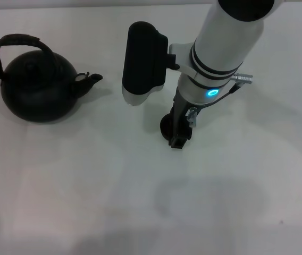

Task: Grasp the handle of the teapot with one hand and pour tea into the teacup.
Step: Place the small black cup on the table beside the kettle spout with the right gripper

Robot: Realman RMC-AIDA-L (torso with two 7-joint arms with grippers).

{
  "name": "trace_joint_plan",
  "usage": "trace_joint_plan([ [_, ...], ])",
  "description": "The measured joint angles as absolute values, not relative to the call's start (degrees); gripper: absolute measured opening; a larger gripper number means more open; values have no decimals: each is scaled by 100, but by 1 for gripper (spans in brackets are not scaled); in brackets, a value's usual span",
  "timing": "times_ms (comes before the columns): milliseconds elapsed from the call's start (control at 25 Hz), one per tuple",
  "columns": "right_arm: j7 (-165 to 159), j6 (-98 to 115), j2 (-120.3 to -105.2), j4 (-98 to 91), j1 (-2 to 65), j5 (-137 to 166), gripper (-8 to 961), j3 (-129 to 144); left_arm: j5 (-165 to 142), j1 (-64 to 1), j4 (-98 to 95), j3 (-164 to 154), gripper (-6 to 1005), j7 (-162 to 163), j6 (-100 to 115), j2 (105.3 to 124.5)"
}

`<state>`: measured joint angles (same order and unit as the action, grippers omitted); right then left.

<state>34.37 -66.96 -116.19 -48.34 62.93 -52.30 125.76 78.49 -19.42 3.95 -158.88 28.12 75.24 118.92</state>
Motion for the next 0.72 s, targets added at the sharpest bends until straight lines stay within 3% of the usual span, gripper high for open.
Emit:
trace_joint_plan([
  [160,3437,-6699,-11619,-4862,6289,-5230,730,12547,7849,-1943,395,-15875,876,2813,7524,11887],
  [440,3460,-6761,-11620,-4893,6266,-5303,851,12359,7849,-1946,396,-15858,875,2813,7523,11876],
  [720,3715,-6883,-11600,-5169,5891,-5275,858,11314,7849,-1924,435,-15854,875,2813,7525,11874],
])
